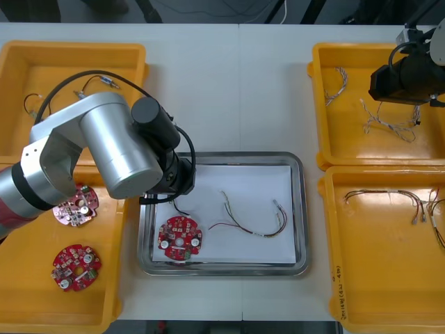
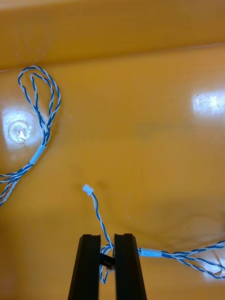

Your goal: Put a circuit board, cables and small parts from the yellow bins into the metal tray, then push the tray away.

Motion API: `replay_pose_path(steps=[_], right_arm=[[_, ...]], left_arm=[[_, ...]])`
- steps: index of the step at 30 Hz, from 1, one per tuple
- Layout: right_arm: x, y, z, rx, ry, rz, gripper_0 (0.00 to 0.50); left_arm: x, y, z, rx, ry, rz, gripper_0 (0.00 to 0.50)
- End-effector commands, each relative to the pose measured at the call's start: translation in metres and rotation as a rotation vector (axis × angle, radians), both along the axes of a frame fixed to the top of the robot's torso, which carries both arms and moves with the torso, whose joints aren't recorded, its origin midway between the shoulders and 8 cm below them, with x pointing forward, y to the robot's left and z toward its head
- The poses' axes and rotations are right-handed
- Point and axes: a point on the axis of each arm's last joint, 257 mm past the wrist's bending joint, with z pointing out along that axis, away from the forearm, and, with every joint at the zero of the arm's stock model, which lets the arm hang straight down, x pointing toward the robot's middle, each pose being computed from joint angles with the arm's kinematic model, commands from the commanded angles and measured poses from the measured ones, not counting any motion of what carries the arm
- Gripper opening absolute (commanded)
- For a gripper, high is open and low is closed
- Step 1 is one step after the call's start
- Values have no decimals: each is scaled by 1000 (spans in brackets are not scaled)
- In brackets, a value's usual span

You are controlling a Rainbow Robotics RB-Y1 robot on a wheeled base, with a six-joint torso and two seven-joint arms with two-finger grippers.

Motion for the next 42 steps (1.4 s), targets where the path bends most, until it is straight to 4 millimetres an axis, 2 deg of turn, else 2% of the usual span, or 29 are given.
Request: replay_pose_path(steps=[1, 6, 10, 16, 21, 24, 33, 34, 35, 36, 38, 39, 40, 42], right_arm=[[20, 16, 35, 12, -49, 6, 0], [26, 17, 35, 22, -35, 3, 0], [29, 18, 37, 19, -47, 4, 0], [37, 18, 39, 32, -34, -5, 0], [42, 17, 41, 33, -39, -9, 0], [42, 15, 42, 27, -43, -12, 0], [43, 19, 40, 29, -42, -7, 0], [43, 19, 40, 29, -42, -7, 44], [43, 20, 39, 31, -41, -6, 140], [43, 19, 40, 29, -42, -7, 186], [42, 20, 38, 29, -39, -7, 352], [42, 20, 38, 29, -37, -7, 465], [42, 20, 39, 29, -37, -6, 500], [41, 20, 38, 30, -32, -6, 500]], left_arm=[[0, -18, 59, -96, -32, 46, 500], [-8, -7, 81, -103, 2, 53, 500], [-12, 9, 102, -102, 19, 71, 500], [-16, 50, 131, -78, 51, 62, 500], [0, 77, 155, -98, 16, 52, 500], [8, 95, 162, -95, 9, 61, 500], [28, 157, 167, -32, 10, 105, 500], [31, 165, 168, -19, 6, 106, 500], [33, 173, 167, -11, 6, 114, 500], [35, 178, 167, -2, 8, 117, 500], [37, 190, 167, 12, 12, 125, 500], [38, 198, 166, 25, 16, 126, 500], [38, 201, 165, 30, 19, 125, 500], [40, 217, 165, 52, 25, 128, 500]])
